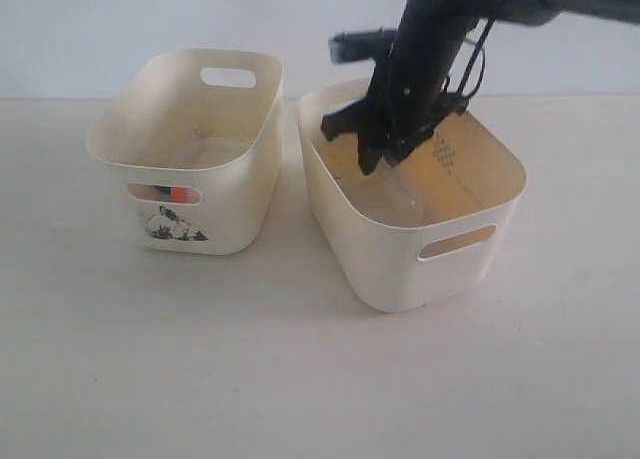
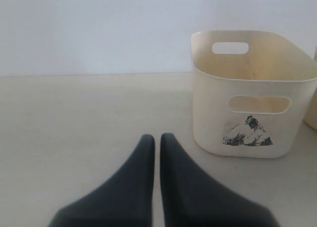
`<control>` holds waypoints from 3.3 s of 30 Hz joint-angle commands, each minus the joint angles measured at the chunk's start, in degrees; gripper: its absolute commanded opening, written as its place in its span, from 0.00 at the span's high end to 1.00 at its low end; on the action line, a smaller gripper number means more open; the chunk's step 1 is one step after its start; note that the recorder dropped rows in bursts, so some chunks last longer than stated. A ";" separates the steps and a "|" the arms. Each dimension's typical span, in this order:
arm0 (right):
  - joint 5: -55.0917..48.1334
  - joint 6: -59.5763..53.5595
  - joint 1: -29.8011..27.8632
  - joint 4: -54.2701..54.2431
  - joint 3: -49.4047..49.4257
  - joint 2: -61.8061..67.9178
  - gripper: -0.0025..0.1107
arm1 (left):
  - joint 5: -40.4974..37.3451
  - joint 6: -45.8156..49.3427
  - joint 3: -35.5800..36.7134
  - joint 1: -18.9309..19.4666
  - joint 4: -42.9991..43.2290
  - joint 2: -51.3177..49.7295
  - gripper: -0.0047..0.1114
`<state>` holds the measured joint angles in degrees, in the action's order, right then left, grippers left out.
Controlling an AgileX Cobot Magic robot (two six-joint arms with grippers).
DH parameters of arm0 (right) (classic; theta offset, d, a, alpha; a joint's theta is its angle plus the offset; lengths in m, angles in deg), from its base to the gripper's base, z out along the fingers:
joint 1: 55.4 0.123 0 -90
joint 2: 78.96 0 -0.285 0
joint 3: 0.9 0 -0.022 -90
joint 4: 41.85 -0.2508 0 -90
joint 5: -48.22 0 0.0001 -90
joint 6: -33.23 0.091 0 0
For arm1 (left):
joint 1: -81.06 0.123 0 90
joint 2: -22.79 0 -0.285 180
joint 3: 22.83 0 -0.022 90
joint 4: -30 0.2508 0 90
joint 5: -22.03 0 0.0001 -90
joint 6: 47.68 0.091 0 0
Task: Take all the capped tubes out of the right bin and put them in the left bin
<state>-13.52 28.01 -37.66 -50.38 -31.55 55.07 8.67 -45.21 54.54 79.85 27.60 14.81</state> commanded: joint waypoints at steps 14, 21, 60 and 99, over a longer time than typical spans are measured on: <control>6.28 -41.49 5.03 -45.76 -0.22 -16.10 0.96 | 0.09 -0.48 -0.16 0.06 0.10 0.19 0.92; 28.42 -41.76 10.16 -44.89 -0.11 -12.00 0.32 | 0.09 -0.48 -0.16 0.06 0.10 0.19 0.92; -5.77 -15.64 11.36 -15.58 -0.06 -26.91 0.98 | 0.09 -0.48 -0.16 0.06 0.10 0.19 0.92; 59.03 -8.70 -13.82 -9.43 105.49 -125.70 0.98 | 0.09 -0.48 -0.16 0.06 0.10 0.19 0.92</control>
<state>44.43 18.92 -51.23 -59.88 70.64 -67.03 8.67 -45.21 54.54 79.85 27.60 14.81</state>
